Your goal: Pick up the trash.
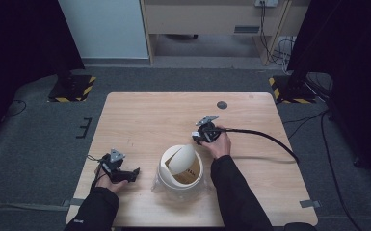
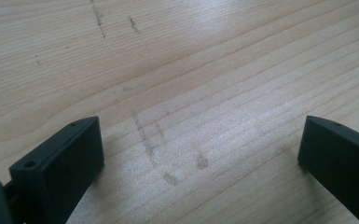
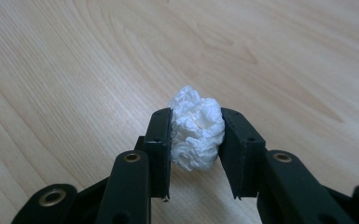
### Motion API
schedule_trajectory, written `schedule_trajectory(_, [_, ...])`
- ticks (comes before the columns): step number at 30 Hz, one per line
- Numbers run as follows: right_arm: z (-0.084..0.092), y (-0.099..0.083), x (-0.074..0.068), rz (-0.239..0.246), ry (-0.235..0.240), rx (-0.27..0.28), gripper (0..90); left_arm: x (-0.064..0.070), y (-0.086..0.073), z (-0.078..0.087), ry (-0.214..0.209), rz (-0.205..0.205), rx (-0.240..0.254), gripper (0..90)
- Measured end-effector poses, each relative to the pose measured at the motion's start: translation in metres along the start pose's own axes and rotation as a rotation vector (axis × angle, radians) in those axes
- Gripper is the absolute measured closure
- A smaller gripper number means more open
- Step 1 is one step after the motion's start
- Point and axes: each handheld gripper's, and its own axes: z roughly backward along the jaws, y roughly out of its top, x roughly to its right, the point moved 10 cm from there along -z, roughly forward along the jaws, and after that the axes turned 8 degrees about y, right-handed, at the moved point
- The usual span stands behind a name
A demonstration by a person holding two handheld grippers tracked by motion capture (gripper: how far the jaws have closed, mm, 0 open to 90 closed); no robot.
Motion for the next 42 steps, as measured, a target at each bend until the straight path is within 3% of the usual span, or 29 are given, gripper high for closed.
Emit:
schedule_trajectory(6, [0.025,0.018,0.005,0.000,-0.004,0.077,65.5,0.000,0.000,0.000,0.000,0.000,0.000,0.0])
schedule_trajectory(8, [0.037,0.024,0.010,-0.035,0.008,0.143,65.7,0.000,0.000,0.000,0.000,0.000,0.000,0.0])
schedule_trajectory(15, [0.082,0.021,0.028,-0.077,-0.004,0.237,65.6,0.000,0.000,0.000,0.000,0.000,0.000,0.0])
schedule_trajectory(21, [0.121,0.015,0.034,-0.103,0.000,0.327,66.3,0.000,0.000,0.000,0.000,0.000,0.000,0.0])
schedule_trajectory(27, [0.150,0.010,0.031,-0.098,0.009,0.381,66.3,0.000,0.000,0.000,0.000,0.000,0.000,0.0])
schedule_trajectory(31, [0.175,0.006,0.020,-0.098,0.036,0.447,66.3,0.000,0.000,0.000,0.000,0.000,0.000,0.0])
schedule_trajectory(36, [0.193,0.004,0.010,-0.088,0.062,0.507,66.4,0.000,0.000,0.000,0.000,0.000,0.000,0.0])
schedule_trajectory(42, [0.209,0.001,-0.003,-0.068,0.085,0.540,66.3,0.000,0.000,0.000,0.001,0.001,0.000,0.0])
